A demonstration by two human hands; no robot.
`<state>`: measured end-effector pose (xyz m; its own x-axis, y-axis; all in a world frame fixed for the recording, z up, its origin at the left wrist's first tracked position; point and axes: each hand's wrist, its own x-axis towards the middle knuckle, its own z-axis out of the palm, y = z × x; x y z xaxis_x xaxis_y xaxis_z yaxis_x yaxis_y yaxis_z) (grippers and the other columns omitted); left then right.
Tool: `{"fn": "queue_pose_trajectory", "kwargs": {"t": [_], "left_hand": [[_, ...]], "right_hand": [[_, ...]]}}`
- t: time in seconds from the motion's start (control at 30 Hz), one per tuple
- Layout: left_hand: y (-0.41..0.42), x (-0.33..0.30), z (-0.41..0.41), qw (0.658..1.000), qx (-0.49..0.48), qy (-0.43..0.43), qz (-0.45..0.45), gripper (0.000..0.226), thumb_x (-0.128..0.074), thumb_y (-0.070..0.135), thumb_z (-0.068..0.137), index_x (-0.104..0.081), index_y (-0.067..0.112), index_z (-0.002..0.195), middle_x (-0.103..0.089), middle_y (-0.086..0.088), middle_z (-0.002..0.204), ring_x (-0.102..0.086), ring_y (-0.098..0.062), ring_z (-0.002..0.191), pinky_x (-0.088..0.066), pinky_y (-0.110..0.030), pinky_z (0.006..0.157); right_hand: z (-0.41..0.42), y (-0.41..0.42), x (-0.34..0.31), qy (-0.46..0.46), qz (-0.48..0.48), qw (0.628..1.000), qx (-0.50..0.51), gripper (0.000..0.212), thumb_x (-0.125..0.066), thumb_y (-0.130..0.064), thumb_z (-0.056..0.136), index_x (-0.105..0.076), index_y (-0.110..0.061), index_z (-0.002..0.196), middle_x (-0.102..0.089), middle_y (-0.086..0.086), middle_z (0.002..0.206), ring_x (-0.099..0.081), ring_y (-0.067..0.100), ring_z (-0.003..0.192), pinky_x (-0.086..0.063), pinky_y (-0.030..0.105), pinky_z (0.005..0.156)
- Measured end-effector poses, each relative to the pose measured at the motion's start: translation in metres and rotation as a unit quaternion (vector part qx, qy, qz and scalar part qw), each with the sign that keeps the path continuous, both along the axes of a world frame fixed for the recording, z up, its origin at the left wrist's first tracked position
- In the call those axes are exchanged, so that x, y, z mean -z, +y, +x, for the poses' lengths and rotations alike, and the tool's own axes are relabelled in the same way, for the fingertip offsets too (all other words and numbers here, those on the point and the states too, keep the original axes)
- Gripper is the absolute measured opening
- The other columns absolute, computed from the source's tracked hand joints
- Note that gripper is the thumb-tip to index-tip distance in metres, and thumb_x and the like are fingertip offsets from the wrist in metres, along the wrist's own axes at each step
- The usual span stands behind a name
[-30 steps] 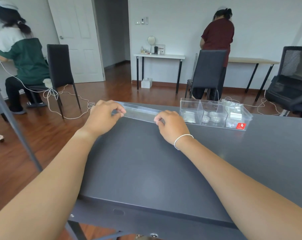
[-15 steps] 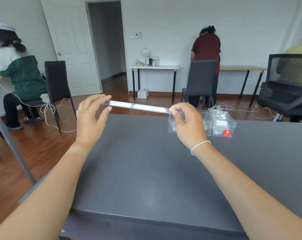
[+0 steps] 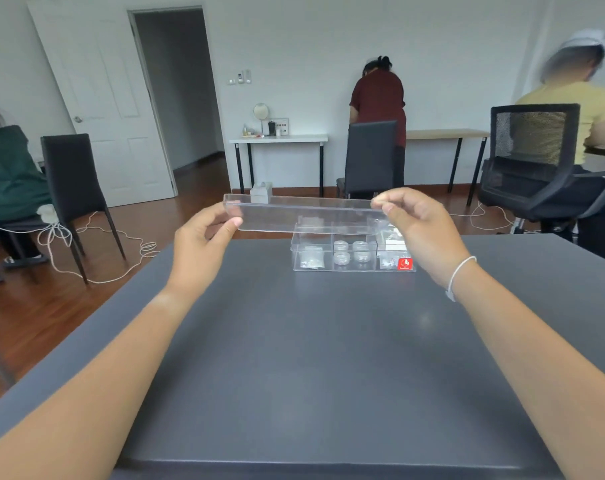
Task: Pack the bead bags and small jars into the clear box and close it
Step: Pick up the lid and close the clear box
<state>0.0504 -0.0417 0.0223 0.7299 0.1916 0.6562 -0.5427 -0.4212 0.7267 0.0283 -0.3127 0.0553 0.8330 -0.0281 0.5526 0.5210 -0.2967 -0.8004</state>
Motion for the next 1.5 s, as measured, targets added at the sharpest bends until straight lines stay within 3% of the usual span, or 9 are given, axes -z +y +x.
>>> {"fn": "queue_pose_trajectory", "kwargs": {"t": [0.2, 0.37, 0.5, 0.73, 0.87, 1.03, 1.17, 1.37, 1.5], "left_hand": [[-0.034, -0.007, 0.016, 0.992, 0.058, 0.019, -0.108, 0.022, -0.06, 0.014, 0.085, -0.063, 0.032, 0.098, -0.065, -0.001, 0.108, -0.062, -0.011, 0.096, -0.049, -0.026, 0.088], [-0.056, -0.009, 0.032, 0.982, 0.089, 0.063, -0.157, 0.022, -0.059, 0.012, 0.085, -0.064, 0.021, 0.104, -0.062, -0.003, 0.101, -0.059, -0.011, 0.074, -0.057, -0.022, 0.072], [-0.067, -0.006, 0.042, 0.973, 0.103, 0.104, -0.179, 0.029, -0.059, 0.013, 0.086, -0.061, 0.008, 0.114, -0.06, -0.002, 0.088, -0.056, -0.013, 0.067, -0.058, -0.03, 0.071], [-0.078, -0.002, 0.056, 0.964, 0.069, 0.116, -0.229, 0.02, -0.06, 0.009, 0.084, -0.058, 0.015, 0.103, -0.062, -0.008, 0.084, -0.059, -0.021, 0.066, -0.059, -0.027, 0.058], [-0.079, 0.006, 0.061, 0.968, 0.087, 0.122, -0.2, 0.017, -0.059, 0.01, 0.085, -0.064, 0.012, 0.101, -0.063, -0.004, 0.081, -0.059, -0.017, 0.07, -0.055, -0.018, 0.057], [-0.074, 0.011, 0.061, 0.977, 0.083, 0.132, -0.147, 0.029, -0.061, 0.026, 0.084, -0.063, 0.024, 0.113, -0.064, 0.01, 0.102, -0.059, 0.003, 0.083, -0.049, -0.012, 0.065], [-0.071, 0.018, 0.06, 0.973, 0.111, 0.172, -0.109, 0.044, -0.061, 0.027, 0.083, -0.052, 0.023, 0.126, -0.057, 0.012, 0.119, -0.053, 0.0, 0.107, -0.039, -0.02, 0.092], [-0.07, 0.026, 0.063, 0.974, 0.102, 0.186, -0.075, 0.052, -0.06, 0.027, 0.084, -0.044, 0.017, 0.133, -0.049, 0.005, 0.137, -0.042, 0.001, 0.115, -0.029, -0.018, 0.096], [-0.068, 0.03, 0.065, 0.971, 0.109, 0.203, -0.057, 0.058, -0.063, 0.029, 0.082, -0.042, 0.016, 0.134, -0.047, 0.004, 0.14, -0.04, 0.001, 0.117, -0.028, -0.018, 0.097]], "right_hand": [[0.011, -0.032, -0.008, -0.007, 0.067, 0.998, -0.009, 0.019, -0.055, -0.013, 0.087, -0.064, -0.028, 0.096, -0.066, -0.007, 0.099, -0.061, -0.008, 0.084, -0.048, 0.006, 0.073], [0.027, -0.051, 0.005, 0.004, 0.051, 0.998, 0.029, 0.04, -0.055, -0.012, 0.088, -0.051, -0.031, 0.123, -0.064, -0.009, 0.11, -0.058, -0.011, 0.09, -0.043, -0.002, 0.073], [0.037, -0.056, 0.024, 0.017, 0.07, 0.997, 0.025, 0.05, -0.054, -0.01, 0.088, -0.041, -0.035, 0.13, -0.063, -0.006, 0.112, -0.063, 0.003, 0.089, -0.055, 0.016, 0.072], [0.049, -0.061, 0.034, 0.021, 0.12, 0.989, 0.078, 0.029, -0.059, -0.01, 0.085, -0.041, -0.032, 0.094, -0.068, 0.001, 0.091, -0.058, 0.012, 0.058, -0.048, 0.015, 0.044], [0.054, -0.063, 0.038, 0.046, 0.108, 0.986, 0.118, 0.026, -0.063, -0.021, 0.083, -0.045, -0.025, 0.101, -0.065, -0.013, 0.081, -0.057, 0.009, 0.06, -0.044, 0.01, 0.041], [0.055, -0.064, 0.047, 0.082, 0.085, 0.984, 0.13, 0.026, -0.063, -0.032, 0.082, -0.052, -0.025, 0.104, -0.065, -0.003, 0.093, -0.058, 0.014, 0.078, -0.052, 0.031, 0.076], [0.054, -0.064, 0.052, 0.113, 0.048, 0.985, 0.124, 0.038, -0.06, -0.036, 0.083, -0.054, -0.022, 0.117, -0.063, 0.0, 0.109, -0.057, 0.014, 0.095, -0.049, 0.042, 0.093], [0.054, -0.062, 0.056, 0.127, -0.007, 0.984, 0.127, 0.045, -0.056, -0.035, 0.087, -0.049, -0.02, 0.129, -0.055, 0.001, 0.133, -0.051, 0.015, 0.113, -0.038, 0.015, 0.078], [0.055, -0.063, 0.059, 0.133, -0.003, 0.983, 0.128, 0.048, -0.055, -0.036, 0.087, -0.047, -0.019, 0.131, -0.05, 0.001, 0.139, -0.047, 0.018, 0.124, -0.033, 0.019, 0.083]]}}
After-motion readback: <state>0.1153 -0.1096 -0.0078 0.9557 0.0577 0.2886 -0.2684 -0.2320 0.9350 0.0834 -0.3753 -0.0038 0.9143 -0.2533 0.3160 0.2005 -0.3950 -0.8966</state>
